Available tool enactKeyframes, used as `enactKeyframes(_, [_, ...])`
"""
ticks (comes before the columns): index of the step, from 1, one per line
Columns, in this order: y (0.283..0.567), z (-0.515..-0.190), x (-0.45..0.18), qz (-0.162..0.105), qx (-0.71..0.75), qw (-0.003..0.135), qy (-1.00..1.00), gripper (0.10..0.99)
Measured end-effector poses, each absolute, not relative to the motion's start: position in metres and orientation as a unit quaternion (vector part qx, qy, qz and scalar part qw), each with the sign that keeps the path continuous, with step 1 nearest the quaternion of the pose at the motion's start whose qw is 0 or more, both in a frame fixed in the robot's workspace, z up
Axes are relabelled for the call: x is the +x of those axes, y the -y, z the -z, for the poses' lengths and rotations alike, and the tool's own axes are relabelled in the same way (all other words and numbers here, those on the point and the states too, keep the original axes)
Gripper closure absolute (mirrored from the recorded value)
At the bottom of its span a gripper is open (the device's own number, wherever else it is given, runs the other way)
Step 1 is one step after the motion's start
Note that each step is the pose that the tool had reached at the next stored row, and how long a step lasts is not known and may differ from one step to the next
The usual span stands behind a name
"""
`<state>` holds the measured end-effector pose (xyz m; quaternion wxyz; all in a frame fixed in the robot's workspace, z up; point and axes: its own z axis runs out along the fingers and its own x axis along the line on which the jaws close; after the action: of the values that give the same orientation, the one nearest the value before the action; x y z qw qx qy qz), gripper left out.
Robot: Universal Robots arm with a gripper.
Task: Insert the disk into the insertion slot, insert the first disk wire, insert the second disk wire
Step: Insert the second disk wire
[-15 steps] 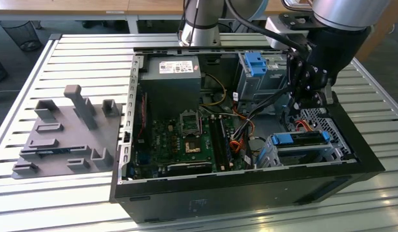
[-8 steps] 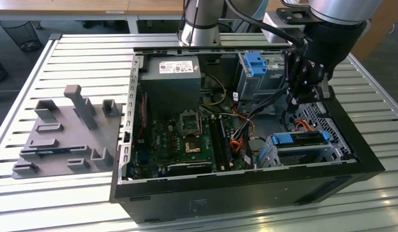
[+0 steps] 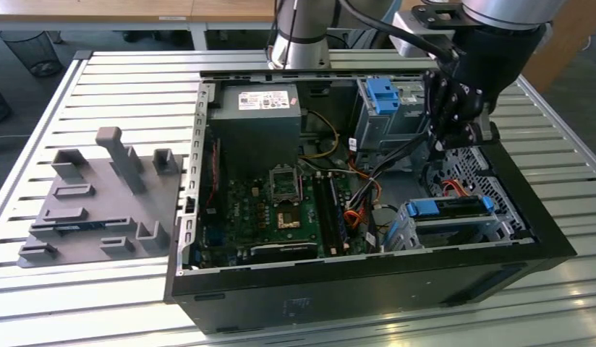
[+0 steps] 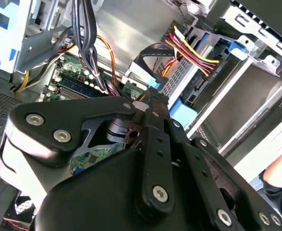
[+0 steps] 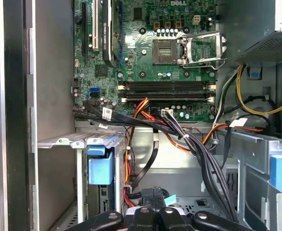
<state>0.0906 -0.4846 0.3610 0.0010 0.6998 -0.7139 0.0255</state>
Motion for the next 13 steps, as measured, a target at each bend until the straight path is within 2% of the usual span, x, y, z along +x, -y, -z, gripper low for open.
enactKeyframes(7, [0.476, -0.361, 0.091, -0.031, 0.700, 0.006, 0.714, 0.973])
enactKeyframes(8, [0.475, -0.360, 0.091, -0.034, 0.700, 0.010, 0.714, 0.918])
enactKeyframes(9, [0.474, -0.360, 0.091, -0.039, 0.699, 0.014, 0.713, 0.918])
enactKeyframes(10, [0.473, -0.360, 0.091, -0.042, 0.699, 0.018, 0.714, 0.851])
enactKeyframes(13, [0.472, -0.358, 0.091, -0.049, 0.698, 0.024, 0.714, 0.851])
